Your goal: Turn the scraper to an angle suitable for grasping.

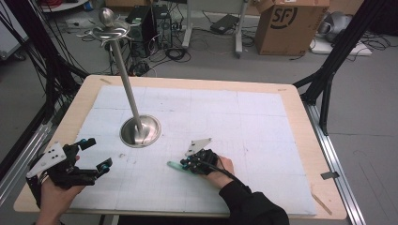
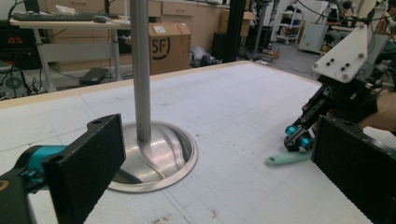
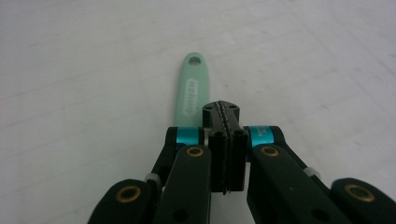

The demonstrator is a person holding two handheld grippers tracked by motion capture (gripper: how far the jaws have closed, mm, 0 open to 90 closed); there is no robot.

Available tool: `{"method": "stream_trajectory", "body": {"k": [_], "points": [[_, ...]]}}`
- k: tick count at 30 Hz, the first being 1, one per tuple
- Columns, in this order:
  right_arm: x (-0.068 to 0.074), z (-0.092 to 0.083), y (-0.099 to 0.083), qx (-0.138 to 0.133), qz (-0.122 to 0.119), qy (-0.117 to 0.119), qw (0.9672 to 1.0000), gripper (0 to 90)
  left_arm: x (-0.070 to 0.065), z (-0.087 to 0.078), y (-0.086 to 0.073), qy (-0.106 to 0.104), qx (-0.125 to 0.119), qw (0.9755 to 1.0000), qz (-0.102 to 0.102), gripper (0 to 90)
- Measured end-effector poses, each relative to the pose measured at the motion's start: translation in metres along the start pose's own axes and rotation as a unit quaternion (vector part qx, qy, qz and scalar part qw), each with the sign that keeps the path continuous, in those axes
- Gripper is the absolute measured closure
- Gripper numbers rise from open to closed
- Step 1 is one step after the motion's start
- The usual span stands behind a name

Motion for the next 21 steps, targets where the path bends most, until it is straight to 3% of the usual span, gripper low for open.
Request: {"method": "stream_trajectory", "body": {"k": [5,8,15,16,20,21], "points": [[0.017,0.003,0.006,0.006,-0.036,0.02,0.9991,90.0,0.0,0.001,0.0,0.0,0.002,1.0,0.001,3.5],[0.018,0.002,0.007,0.009,-0.045,0.018,0.9988,90.0,-0.001,0.001,0.0,-0.002,0.0,1.0,0.001,3.5],[0.01,-0.025,0.004,-0.049,-0.023,0.019,0.9984,89.5,0.002,-0.001,0.0,-0.003,-0.003,1.0,-0.002,3.5],[0.009,-0.036,-0.003,-0.063,-0.021,0.023,0.9975,83.1,0.002,-0.001,0.0,-0.003,-0.003,1.0,-0.002,3.5],[0.009,-0.049,-0.013,-0.074,-0.02,0.024,0.9967,74.4,0.001,-0.002,0.001,-0.004,-0.004,1.0,-0.001,3.5],[0.009,-0.059,-0.022,-0.082,-0.018,0.026,0.9961,65.4,0.001,-0.002,0.001,-0.004,-0.004,1.0,-0.001,3.5]]}}
Point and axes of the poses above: each handheld gripper's, and its own axes: z roughly forward along the jaws, y roughly out of its top, x roughly to its left, the point moved 3 cm from there along z, roughly forward along the jaws, and after that the axes turned 10 degrees about x, right-handed, at the moved point
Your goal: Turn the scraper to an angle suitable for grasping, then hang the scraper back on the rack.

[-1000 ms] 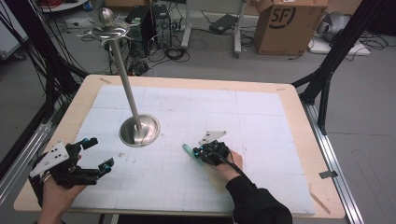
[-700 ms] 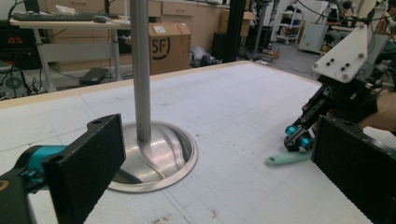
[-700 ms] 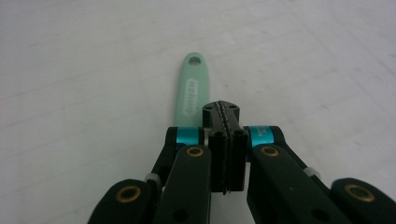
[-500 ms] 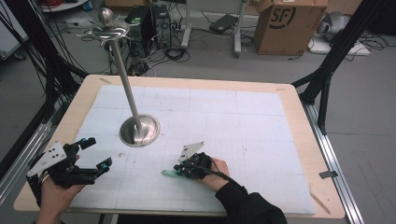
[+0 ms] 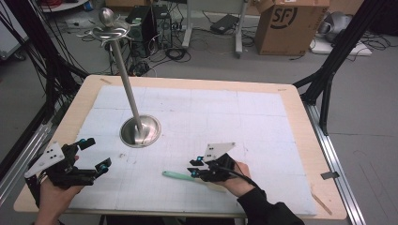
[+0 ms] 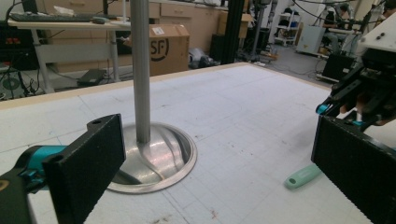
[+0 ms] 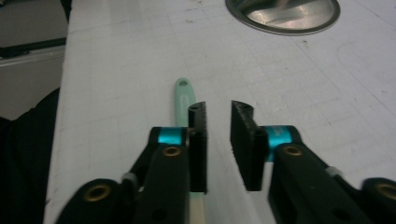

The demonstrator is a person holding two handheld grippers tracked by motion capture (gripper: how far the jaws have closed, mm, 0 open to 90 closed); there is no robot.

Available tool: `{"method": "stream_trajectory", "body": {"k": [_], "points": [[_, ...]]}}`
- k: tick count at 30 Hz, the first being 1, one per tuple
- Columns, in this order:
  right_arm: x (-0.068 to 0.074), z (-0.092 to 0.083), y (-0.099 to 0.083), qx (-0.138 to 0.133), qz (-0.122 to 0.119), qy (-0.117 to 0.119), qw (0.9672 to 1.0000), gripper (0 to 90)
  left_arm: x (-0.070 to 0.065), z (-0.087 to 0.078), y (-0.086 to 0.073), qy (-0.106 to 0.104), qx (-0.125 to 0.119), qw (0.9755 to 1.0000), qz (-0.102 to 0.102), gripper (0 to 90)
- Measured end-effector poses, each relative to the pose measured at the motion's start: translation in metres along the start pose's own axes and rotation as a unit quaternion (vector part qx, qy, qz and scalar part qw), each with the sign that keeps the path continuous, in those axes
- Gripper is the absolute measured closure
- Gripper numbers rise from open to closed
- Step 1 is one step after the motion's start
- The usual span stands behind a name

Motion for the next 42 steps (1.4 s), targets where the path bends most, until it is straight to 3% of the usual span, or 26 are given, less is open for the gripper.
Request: {"method": "stream_trajectory", "body": {"k": [2,3,4,6,7,9,12,14,19,24,27,28,30,32,35,39,42], "points": [[0.001,-0.012,-0.007,-0.009,0.009,0.0,0.9999,51.7,0.0,0.0,0.001,0.0,0.0,1.0,0.002,3.5],[0.001,-0.012,-0.007,-0.009,0.009,0.0,0.9999,51.7,0.001,0.0,0.001,0.0,0.001,1.0,0.002,3.5],[0.0,-0.02,-0.012,-0.015,0.023,0.006,0.9996,38.6,0.001,0.0,0.001,-0.001,0.001,1.0,0.002,3.5],[0.001,-0.029,-0.018,-0.01,0.019,0.007,0.9997,30.1,0.001,0.0,0.0,0.0,0.001,1.0,0.001,3.5],[0.001,-0.029,-0.018,-0.01,0.019,0.007,0.9997,30.1,0.001,0.0,0.0,0.0,0.001,1.0,0.0,3.5],[0.003,-0.033,-0.021,0.003,0.022,0.006,0.9997,14.9,0.001,0.0,-0.001,0.0,0.002,1.0,-0.001,3.5],[0.006,-0.036,-0.024,0.014,0.014,-0.009,0.9998,0.1,0.001,0.0,0.0,0.0,0.0,1.0,0.0,3.5],[0.006,-0.037,-0.024,0.017,0.022,-0.013,0.9995,0.1,0.0,0.0,0.001,-0.002,0.0,1.0,0.0,3.5],[0.001,-0.031,-0.021,0.024,0.014,-0.021,0.9994,0.1,0.001,-0.001,0.0,0.0,0.0,1.0,-0.002,3.5],[0.002,-0.02,-0.014,0.039,0.012,0.008,0.9991,0.1,0.0,-0.002,0.001,-0.001,-0.001,1.0,-0.001,3.5],[0.002,-0.013,-0.01,0.054,0.001,0.015,0.9984,0.2,0.0,-0.002,0.001,-0.002,-0.003,1.0,-0.001,3.5],[0.002,-0.008,-0.007,0.071,-0.003,0.007,0.9975,0.2,0.0,-0.002,0.001,-0.002,-0.002,1.0,-0.001,3.5],[0.001,-0.006,-0.005,0.076,-0.009,0.005,0.9971,0.2,0.001,-0.001,0.001,-0.003,-0.002,1.0,-0.002,3.5],[0.002,0.0,-0.002,0.097,-0.015,0.011,0.9951,0.2,0.002,0.0,0.002,-0.003,-0.003,1.0,-0.002,3.5],[0.002,0.007,0.0,0.116,-0.015,0.039,0.9923,0.2,0.001,0.002,0.002,-0.006,-0.002,1.0,-0.001,3.5],[-0.003,0.015,0.001,0.144,-0.016,0.034,0.9888,4.2,0.0,0.004,0.002,-0.008,0.001,1.0,-0.001,3.5],[-0.005,0.02,-0.001,0.18,-0.019,0.02,0.9833,10.5,-0.001,0.005,0.002,-0.01,0.001,0.9999,0.001,3.5]]}}
Point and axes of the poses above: each handheld gripper's, and its own axes: z roughly forward along the jaws, y roughly out of its top, x roughly to its left, the point moved 3 cm from there along z, roughly forward along the jaws, and after that the axes turned 10 degrees about x, right-handed, at the moved point
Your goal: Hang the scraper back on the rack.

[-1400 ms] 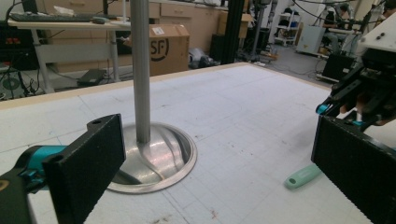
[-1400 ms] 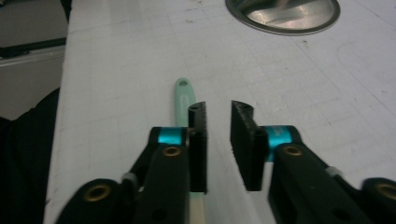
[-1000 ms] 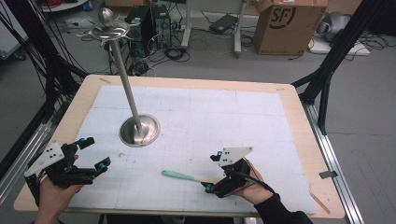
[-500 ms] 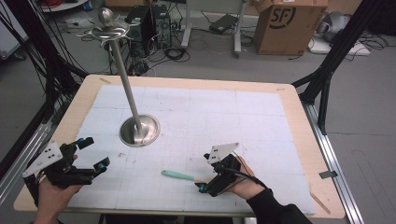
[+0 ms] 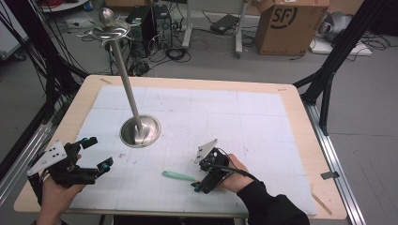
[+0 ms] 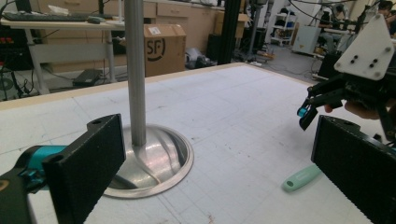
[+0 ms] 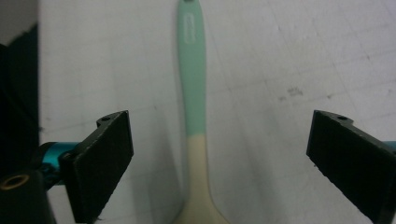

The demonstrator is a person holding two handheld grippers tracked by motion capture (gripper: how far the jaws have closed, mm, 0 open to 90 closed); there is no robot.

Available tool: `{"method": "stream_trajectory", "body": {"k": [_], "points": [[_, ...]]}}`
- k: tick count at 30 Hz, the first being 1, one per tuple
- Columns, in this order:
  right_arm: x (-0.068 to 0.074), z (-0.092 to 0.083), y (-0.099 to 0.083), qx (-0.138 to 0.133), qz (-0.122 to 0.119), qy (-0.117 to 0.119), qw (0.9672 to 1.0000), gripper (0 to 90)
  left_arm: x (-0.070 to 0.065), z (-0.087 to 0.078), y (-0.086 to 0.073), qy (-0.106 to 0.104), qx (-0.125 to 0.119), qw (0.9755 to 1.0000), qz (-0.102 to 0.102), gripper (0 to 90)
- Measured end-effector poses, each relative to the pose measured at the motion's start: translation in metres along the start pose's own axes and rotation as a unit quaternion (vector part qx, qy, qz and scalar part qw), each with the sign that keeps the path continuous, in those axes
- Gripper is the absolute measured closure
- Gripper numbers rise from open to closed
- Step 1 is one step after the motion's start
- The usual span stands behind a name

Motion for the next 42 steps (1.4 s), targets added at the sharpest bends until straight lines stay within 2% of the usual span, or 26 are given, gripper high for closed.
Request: {"method": "stream_trajectory", "body": {"k": [1,3,4,10,15,17,20,26,29,33,36,40,41,42], "points": [[-0.001,0.001,0.0,0.013,-0.005,-0.005,0.9999,15.4,0.0,0.0,0.0,0.001,0.0,1.0,0.001,3.5],[-0.001,0.004,0.001,0.029,0.002,-0.005,0.9996,18.6,0.001,-0.001,0.0,0.004,-0.005,1.0,0.0,3.5],[-0.001,0.005,0.001,0.042,0.002,-0.007,0.9991,23.4,0.002,-0.001,0.0,0.005,-0.005,1.0,-0.001,3.5],[0.006,0.006,0.007,0.073,-0.023,-0.009,0.9971,43.9,0.002,0.0,0.002,0.004,-0.004,1.0,0.0,3.5],[0.014,0.004,0.014,0.109,-0.042,-0.017,0.993,56.2,0.001,0.003,0.002,-0.001,-0.003,1.0,-0.001,3.5],[0.018,0.003,0.017,0.138,-0.041,-0.016,0.9895,61.2,0.001,0.002,0.001,-0.001,-0.003,1.0,0.0,3.5],[0.019,0.004,0.019,0.15,-0.039,-0.012,0.9879,63.4,0.002,0.001,0.001,-0.001,-0.003,1.0,0.0,3.5],[0.013,0.003,0.02,0.179,-0.015,-0.002,0.9837,68.8,0.006,-0.004,0.0,0.004,-0.006,0.9999,-0.008,3.5],[0.012,0.002,0.019,0.182,-0.001,0.001,0.9833,71.6,0.008,-0.007,-0.001,0.007,-0.009,0.9999,-0.012,3.5],[0.013,0.002,0.02,0.196,-0.002,-0.002,0.9805,79.1,0.008,-0.01,0.0,0.009,-0.011,0.9998,-0.011,3.5],[0.014,0.002,0.021,0.205,-0.013,-0.007,0.9787,80.1,0.008,-0.01,0.0,0.009,-0.01,0.9999,-0.01,3.5],[0.015,0.002,0.021,0.199,-0.011,-0.009,0.9798,80.5,0.008,-0.011,0.0,0.009,-0.012,0.9998,-0.01,3.5],[0.015,0.001,0.019,0.191,-0.012,-0.01,0.9815,80.6,0.008,-0.011,0.0,0.01,-0.012,0.9998,-0.011,3.5],[0.015,0.001,0.019,0.191,-0.012,-0.01,0.9815,80.6,0.008,-0.011,0.0,0.01,-0.012,0.9998,-0.012,3.5]]}}
Point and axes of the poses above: each handheld gripper's, and its own axes: z roughly forward along the jaws, y roughly out of its top, x roughly to its left, the point moved 3 cm from there along z, roughly forward along the jaws, and after that the axes turned 10 degrees about x, right-handed, at the moved point
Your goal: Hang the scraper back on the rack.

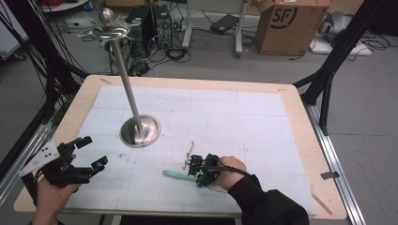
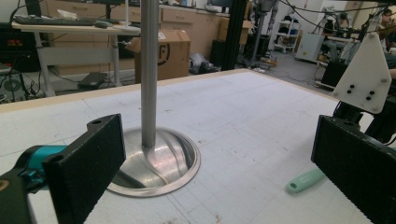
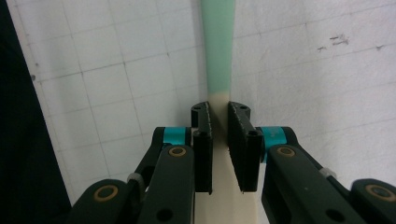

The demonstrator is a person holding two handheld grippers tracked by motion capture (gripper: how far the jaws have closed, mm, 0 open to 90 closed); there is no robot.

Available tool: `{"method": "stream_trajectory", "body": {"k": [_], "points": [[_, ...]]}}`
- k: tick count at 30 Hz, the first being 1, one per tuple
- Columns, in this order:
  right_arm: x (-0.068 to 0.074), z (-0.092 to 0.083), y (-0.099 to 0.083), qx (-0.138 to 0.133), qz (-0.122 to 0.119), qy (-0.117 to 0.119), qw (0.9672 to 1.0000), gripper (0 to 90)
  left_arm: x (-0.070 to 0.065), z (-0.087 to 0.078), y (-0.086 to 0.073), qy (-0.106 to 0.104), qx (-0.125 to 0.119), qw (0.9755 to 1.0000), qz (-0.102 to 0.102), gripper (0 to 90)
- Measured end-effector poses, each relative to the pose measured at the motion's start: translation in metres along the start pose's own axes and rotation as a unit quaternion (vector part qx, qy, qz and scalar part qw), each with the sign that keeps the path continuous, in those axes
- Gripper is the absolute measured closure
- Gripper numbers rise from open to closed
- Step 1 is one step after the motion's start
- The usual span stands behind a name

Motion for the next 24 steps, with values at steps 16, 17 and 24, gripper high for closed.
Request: {"method": "stream_trajectory", "body": {"k": [16,17,24], "points": [[-0.013,-0.025,-0.034,-0.171,0.062,0.0,0.9834,80.5,-0.001,-0.002,0.002,-0.005,-0.011,0.9999,-0.002,3.5],[-0.014,-0.027,-0.036,-0.182,0.066,0.0,0.9811,80.5,-0.002,-0.002,0.003,-0.005,-0.01,0.9999,-0.002,3.5],[-0.024,-0.054,-0.042,-0.32,0.104,-0.001,0.9417,80.4,-0.002,-0.002,0.003,-0.002,-0.009,1.0,0.0,3.5]]}}
Point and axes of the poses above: each handheld gripper's, and its own axes: z roughly forward along the jaws, y roughly out of its top, x roughly to its left, the point moved 3 cm from there along z, roughly forward along the jaws, and after that the axes turned 10 degrees about x, right-handed, at the moved point
